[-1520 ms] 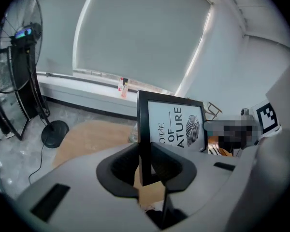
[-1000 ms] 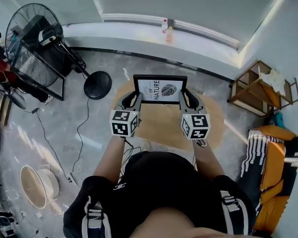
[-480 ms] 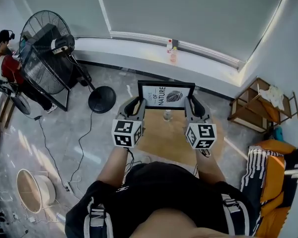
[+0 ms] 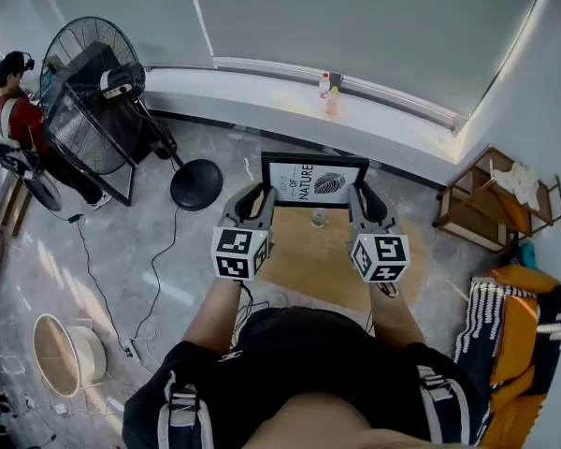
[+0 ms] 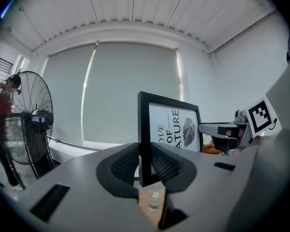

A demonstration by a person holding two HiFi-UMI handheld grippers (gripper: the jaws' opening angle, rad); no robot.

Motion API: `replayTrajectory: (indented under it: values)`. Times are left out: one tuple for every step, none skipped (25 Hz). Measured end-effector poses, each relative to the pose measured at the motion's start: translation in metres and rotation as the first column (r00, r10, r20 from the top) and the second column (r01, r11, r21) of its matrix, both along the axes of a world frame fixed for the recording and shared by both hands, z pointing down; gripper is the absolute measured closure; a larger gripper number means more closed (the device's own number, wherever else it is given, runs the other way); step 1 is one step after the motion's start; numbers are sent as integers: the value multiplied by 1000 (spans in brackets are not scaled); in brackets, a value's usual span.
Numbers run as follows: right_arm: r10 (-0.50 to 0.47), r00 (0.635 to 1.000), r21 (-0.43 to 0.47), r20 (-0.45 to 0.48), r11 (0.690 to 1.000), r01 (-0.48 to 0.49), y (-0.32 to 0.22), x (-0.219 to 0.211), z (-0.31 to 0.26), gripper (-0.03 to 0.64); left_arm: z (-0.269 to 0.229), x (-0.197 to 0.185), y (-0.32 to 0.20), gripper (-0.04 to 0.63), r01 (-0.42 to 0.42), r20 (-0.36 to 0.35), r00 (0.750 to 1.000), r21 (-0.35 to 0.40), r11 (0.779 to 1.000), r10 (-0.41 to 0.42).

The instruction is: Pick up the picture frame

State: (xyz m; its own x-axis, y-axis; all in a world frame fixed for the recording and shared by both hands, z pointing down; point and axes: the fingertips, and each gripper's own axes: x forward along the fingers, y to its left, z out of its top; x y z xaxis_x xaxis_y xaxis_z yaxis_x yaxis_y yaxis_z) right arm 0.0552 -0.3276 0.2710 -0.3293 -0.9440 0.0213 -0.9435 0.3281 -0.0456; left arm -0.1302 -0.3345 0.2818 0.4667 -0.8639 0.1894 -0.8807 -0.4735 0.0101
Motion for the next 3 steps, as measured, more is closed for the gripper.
replayTrajectory:
  values:
    - [0, 1000, -2, 1, 1000, 0, -2, -1, 1, 529, 1, -1, -2, 505, 0, 2, 1000, -1, 1000, 0]
    - [1, 1000, -4, 2, 1000, -1, -3, -1, 2, 528, 2, -1, -3, 505, 0, 4, 1000, -2, 1000, 0]
    - [2, 1000, -7, 4, 1000, -2, -5, -1, 3, 529, 2, -2, -5, 505, 0, 5, 1000, -3, 1000, 0]
